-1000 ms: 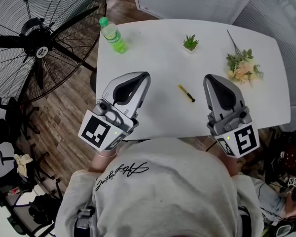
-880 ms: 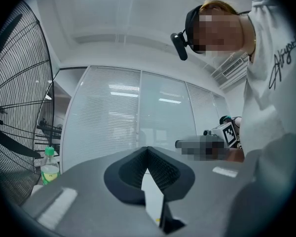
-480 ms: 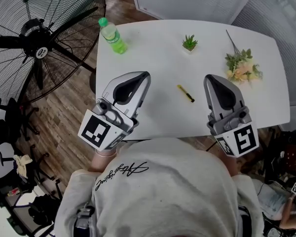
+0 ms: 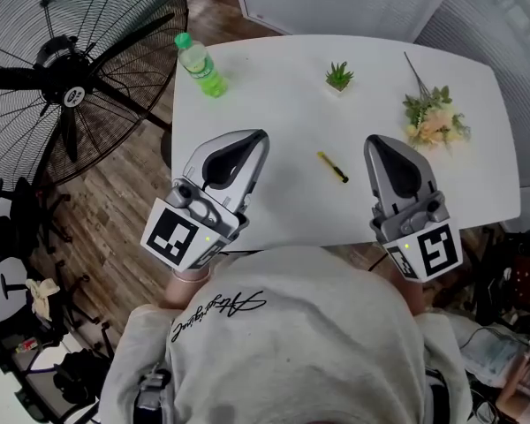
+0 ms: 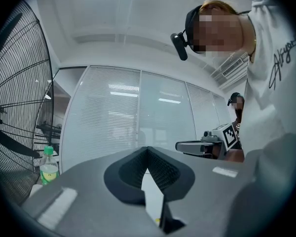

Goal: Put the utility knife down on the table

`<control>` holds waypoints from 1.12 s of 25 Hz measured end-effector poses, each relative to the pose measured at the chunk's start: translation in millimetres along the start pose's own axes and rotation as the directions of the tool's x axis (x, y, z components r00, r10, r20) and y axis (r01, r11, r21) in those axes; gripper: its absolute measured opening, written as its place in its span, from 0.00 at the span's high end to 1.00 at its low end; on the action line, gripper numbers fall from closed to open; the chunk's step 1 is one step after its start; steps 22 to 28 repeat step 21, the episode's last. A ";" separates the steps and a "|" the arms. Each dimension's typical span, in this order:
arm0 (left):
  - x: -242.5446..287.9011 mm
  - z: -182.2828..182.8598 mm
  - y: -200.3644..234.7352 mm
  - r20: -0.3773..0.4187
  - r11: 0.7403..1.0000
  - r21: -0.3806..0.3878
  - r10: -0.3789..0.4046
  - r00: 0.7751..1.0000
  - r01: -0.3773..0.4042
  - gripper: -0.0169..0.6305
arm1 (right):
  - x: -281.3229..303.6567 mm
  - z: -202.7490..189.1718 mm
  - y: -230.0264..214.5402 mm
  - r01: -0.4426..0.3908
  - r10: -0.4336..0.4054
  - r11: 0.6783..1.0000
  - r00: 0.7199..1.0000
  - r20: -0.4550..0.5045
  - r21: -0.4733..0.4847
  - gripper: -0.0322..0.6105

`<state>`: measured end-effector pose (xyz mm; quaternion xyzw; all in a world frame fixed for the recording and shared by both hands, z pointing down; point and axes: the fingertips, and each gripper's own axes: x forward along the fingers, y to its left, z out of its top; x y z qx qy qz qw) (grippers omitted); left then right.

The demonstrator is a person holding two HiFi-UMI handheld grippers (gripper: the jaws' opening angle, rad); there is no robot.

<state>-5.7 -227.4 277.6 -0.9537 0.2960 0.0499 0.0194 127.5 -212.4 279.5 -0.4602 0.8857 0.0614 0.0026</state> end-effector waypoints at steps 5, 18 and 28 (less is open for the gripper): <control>1.6 -0.2 0.0 0.003 1.000 -0.003 -0.003 1.000 0.003 0.97 | -0.3 -3.1 -0.3 0.004 -0.004 1.000 1.000 -0.009 0.005 0.95; 3.9 -2.9 1.3 0.003 1.000 -0.013 -0.021 1.000 0.021 0.98 | 0.5 -3.9 1.0 0.016 -0.016 1.000 1.000 -0.016 -0.001 0.95; 4.2 -3.3 2.4 0.003 1.000 -0.014 -0.025 1.000 0.025 0.98 | 1.6 -4.9 1.4 0.019 -0.019 1.000 1.000 -0.019 -0.001 0.95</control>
